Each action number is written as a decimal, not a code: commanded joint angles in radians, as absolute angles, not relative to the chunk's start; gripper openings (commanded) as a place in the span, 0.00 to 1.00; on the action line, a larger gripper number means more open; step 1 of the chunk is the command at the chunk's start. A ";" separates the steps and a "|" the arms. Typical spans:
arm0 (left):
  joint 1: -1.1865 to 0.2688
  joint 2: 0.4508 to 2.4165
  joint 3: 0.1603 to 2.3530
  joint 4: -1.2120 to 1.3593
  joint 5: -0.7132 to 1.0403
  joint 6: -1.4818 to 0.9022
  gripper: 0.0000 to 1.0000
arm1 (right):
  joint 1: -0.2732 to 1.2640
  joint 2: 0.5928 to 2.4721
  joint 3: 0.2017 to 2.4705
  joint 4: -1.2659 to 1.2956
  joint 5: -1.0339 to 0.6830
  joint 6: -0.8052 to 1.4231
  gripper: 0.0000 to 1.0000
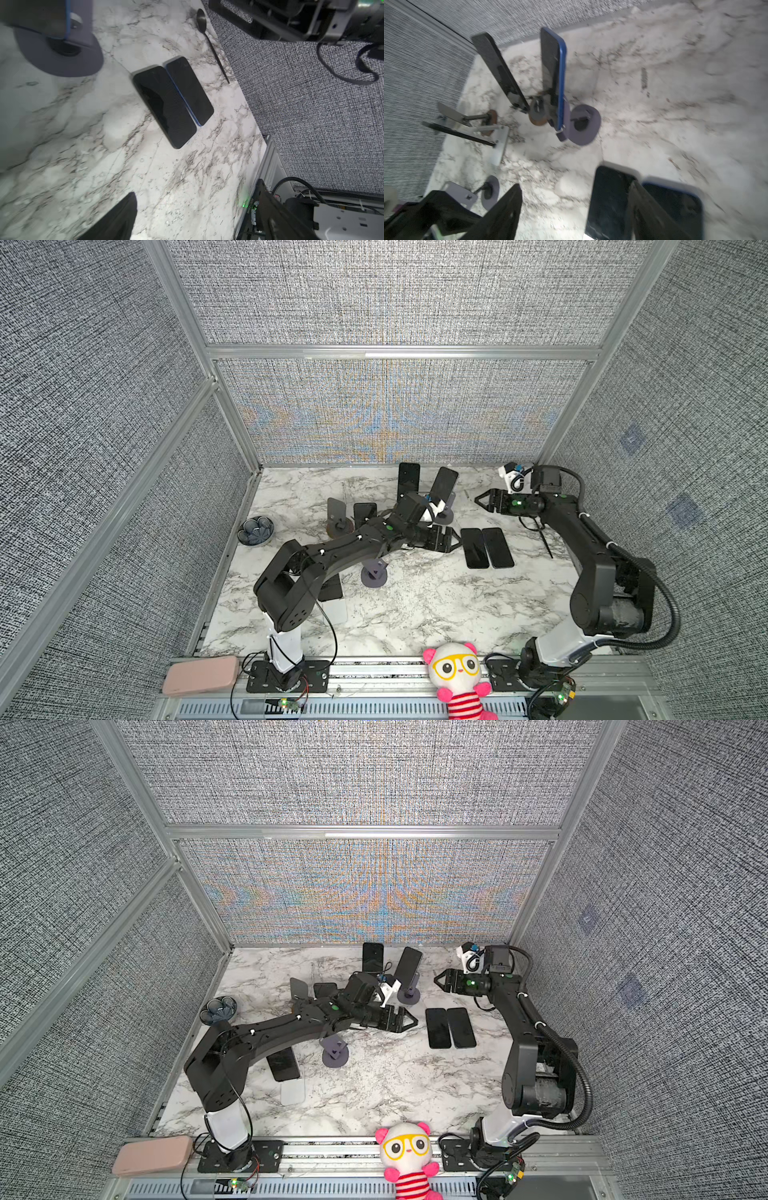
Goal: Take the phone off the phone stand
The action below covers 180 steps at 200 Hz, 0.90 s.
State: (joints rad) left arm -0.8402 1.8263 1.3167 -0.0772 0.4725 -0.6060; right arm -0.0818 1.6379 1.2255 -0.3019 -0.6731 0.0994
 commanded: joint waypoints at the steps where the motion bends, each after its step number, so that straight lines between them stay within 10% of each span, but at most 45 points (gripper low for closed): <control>1: -0.814 1.783 1.275 -0.036 0.507 -0.583 0.93 | -0.066 1.667 1.177 0.063 -0.852 0.235 0.75; 180: -0.784 1.704 1.195 -0.043 0.488 -0.569 0.93 | 0.029 2.039 1.417 0.219 -0.775 0.293 0.59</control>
